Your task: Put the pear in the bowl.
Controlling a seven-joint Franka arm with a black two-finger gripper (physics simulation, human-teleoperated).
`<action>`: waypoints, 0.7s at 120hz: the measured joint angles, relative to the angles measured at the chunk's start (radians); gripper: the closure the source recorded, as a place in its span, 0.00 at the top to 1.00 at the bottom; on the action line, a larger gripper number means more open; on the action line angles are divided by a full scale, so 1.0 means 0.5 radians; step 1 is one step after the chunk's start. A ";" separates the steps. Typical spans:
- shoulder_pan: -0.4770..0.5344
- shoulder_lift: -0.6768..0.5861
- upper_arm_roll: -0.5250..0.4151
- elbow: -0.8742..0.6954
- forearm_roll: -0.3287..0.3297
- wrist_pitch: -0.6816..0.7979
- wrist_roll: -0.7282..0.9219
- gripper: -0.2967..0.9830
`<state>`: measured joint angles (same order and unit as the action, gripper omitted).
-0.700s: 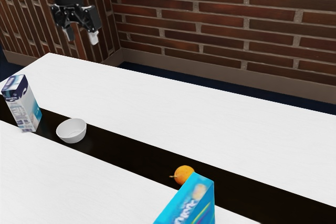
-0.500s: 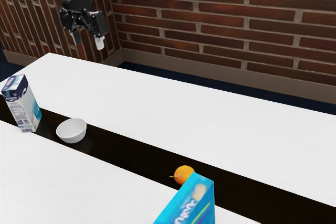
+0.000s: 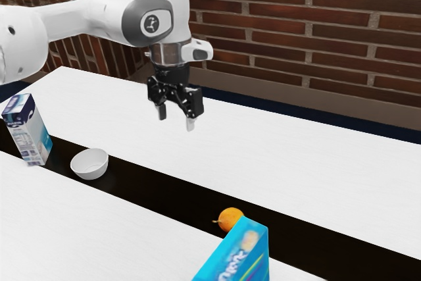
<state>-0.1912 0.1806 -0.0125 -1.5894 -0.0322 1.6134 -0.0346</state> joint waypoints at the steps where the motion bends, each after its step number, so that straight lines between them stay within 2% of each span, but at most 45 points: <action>1: -0.006 0.008 -0.002 0.000 0.000 0.008 -0.008 0.75; 27: -0.170 0.201 -0.029 0.005 -0.034 0.208 -0.220 0.75; 60: -0.310 0.307 -0.102 -0.026 -0.047 0.352 -0.569 0.75; 70: -0.359 0.294 -0.100 -0.110 -0.038 0.416 -0.703 0.75; 84: -0.441 0.295 -0.098 -0.213 0.041 0.540 -0.903 0.75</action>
<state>-0.4116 0.3281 -0.0615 -1.6961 -0.0118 1.8832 -0.4862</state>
